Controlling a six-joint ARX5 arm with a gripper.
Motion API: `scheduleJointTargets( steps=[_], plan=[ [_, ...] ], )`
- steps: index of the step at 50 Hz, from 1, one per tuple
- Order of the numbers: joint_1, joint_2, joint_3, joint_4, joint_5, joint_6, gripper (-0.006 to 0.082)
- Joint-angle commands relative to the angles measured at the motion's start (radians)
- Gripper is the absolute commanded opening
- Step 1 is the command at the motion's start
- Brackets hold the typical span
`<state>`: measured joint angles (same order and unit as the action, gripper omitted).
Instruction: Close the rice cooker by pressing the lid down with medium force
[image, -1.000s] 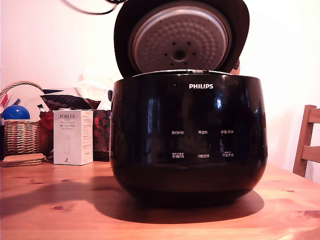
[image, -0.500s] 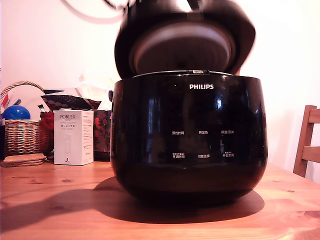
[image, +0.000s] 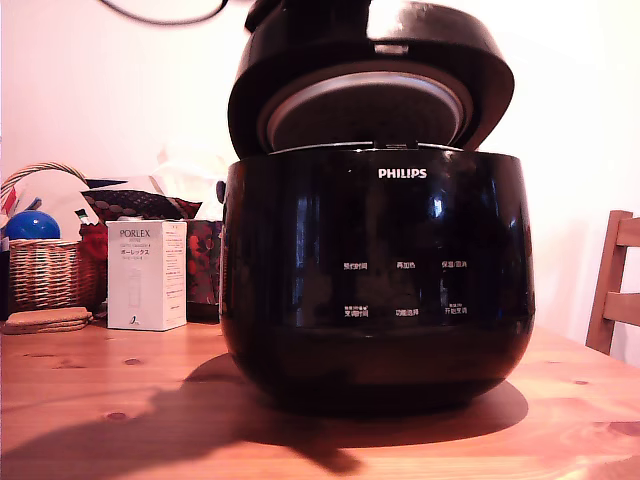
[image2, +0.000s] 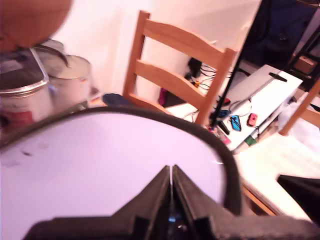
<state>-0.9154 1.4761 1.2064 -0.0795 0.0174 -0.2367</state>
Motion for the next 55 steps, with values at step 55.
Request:
scheduleJointTargets(
  steps=[55],
  plan=[
    [-0.131,0.027,-0.178,-0.076,-0.132,-0.072,-0.0024]
  ],
)
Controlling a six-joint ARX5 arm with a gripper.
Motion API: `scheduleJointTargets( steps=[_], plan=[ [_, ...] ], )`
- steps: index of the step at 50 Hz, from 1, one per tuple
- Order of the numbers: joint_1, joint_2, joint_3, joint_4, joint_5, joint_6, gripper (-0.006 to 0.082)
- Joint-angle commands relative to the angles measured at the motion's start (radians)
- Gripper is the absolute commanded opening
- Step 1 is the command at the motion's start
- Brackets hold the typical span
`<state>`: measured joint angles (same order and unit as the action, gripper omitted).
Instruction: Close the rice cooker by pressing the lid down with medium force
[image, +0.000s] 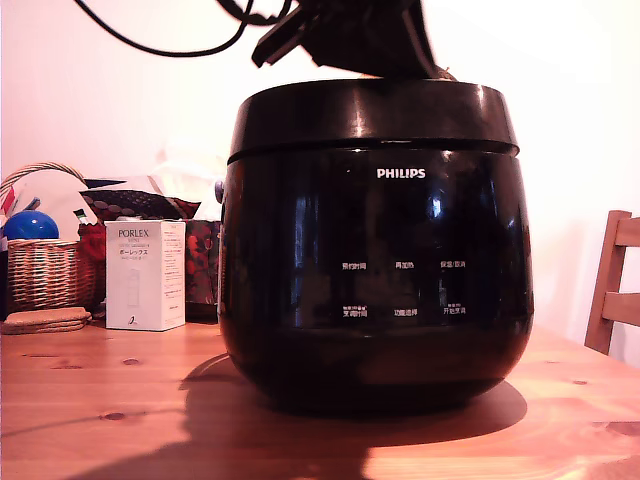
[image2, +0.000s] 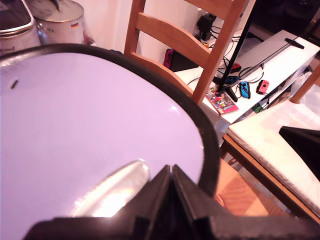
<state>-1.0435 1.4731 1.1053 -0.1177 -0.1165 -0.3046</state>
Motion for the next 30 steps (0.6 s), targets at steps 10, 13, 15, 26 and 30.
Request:
scheduleJointTargets(
  steps=[10,13,15,26,30],
  plan=[
    [0.004,0.031,-0.137,-0.011,-0.016,-0.021,-0.0024],
    [0.01,0.031,-0.141,-0.014,-0.013,-0.021,-0.0024],
    [0.01,0.031,-0.143,-0.017,-0.01,-0.021,-0.0024],
    [0.011,0.058,-0.144,-0.065,0.034,-0.023,-0.0024],
    [0.011,0.081,-0.145,-0.093,0.047,-0.038,-0.0024]
  ],
)
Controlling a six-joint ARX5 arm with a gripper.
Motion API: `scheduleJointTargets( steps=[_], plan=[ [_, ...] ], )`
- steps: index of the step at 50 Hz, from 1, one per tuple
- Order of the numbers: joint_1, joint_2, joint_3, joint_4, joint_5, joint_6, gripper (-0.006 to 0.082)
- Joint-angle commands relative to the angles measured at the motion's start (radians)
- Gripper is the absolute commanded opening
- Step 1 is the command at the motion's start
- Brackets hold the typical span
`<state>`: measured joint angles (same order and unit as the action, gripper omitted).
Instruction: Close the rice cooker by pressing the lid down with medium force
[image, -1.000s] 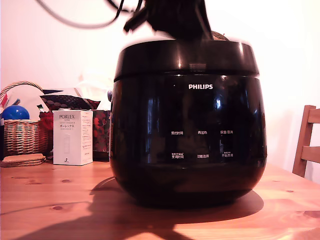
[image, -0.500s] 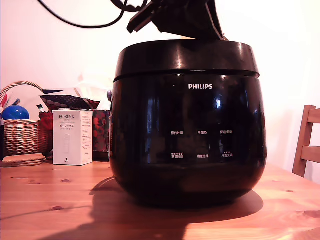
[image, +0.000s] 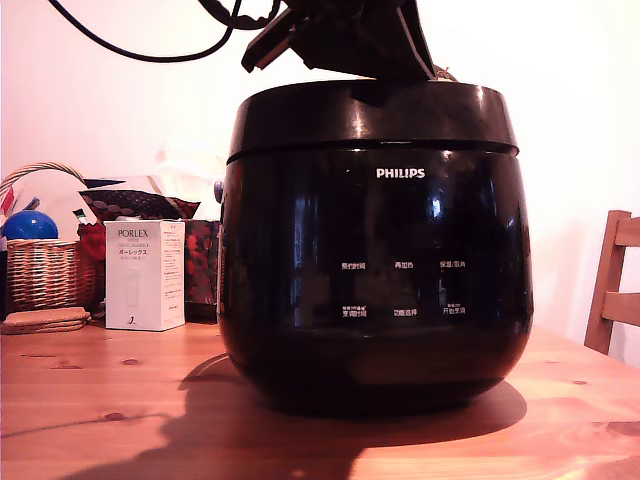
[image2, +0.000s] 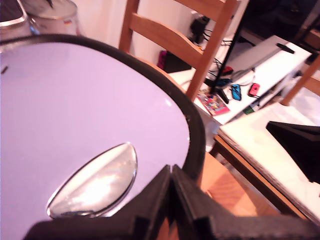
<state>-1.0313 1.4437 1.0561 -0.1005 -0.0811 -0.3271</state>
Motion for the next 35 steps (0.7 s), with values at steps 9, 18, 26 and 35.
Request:
scheduleJointTargets(
  steps=[9,18,26,35],
  plan=[
    [-0.001,0.121,-0.099,-0.116,0.022,-0.018,-0.0024],
    [-0.001,0.122,-0.115,-0.116,0.024,-0.023,-0.0024],
    [-0.001,0.122,-0.136,-0.115,0.025,-0.029,-0.0024],
    [-0.001,0.122,-0.156,-0.11,0.025,-0.041,-0.0024]
  ],
)
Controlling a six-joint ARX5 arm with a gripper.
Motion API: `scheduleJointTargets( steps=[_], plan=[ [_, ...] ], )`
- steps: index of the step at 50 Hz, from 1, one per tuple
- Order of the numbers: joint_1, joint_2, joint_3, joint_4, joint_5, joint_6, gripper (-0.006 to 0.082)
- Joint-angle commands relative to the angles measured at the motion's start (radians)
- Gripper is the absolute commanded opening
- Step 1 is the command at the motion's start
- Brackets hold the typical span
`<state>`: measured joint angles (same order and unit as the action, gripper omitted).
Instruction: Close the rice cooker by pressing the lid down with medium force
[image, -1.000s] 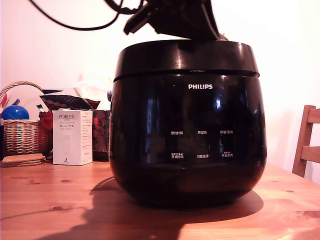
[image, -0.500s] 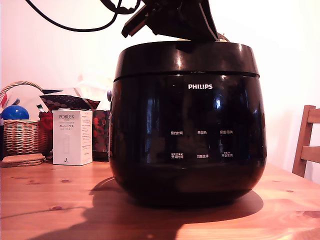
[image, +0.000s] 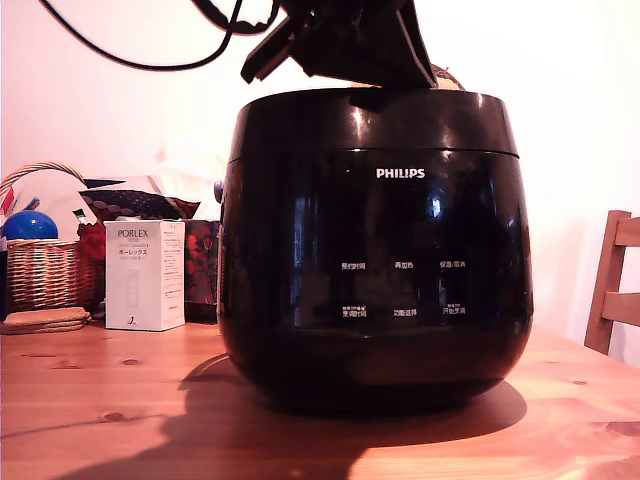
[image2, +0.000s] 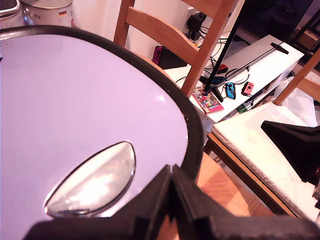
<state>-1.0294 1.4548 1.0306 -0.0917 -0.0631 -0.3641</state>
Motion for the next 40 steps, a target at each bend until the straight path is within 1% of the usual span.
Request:
scheduleJointTargets(
  steps=[1,9,19,26,30,37,38,40],
  plan=[
    [-0.003,0.111,-0.132,-0.118,0.007,-0.004,-0.0024],
    [-0.003,0.111,-0.14,-0.09,0.006,-0.003,-0.0024],
    [-0.003,0.108,-0.134,-0.013,0.006,-0.002,-0.0024],
    [-0.003,0.09,-0.106,0.049,0.006,0.023,-0.0024],
    [-0.003,0.079,-0.087,0.107,0.006,0.059,-0.0024],
    [-0.003,0.054,-0.045,0.17,0.006,0.068,-0.0024],
    [-0.002,0.05,-0.039,0.176,0.004,0.098,-0.0024],
    [-0.002,0.042,-0.027,0.187,0.003,0.098,-0.0024]
  ],
)
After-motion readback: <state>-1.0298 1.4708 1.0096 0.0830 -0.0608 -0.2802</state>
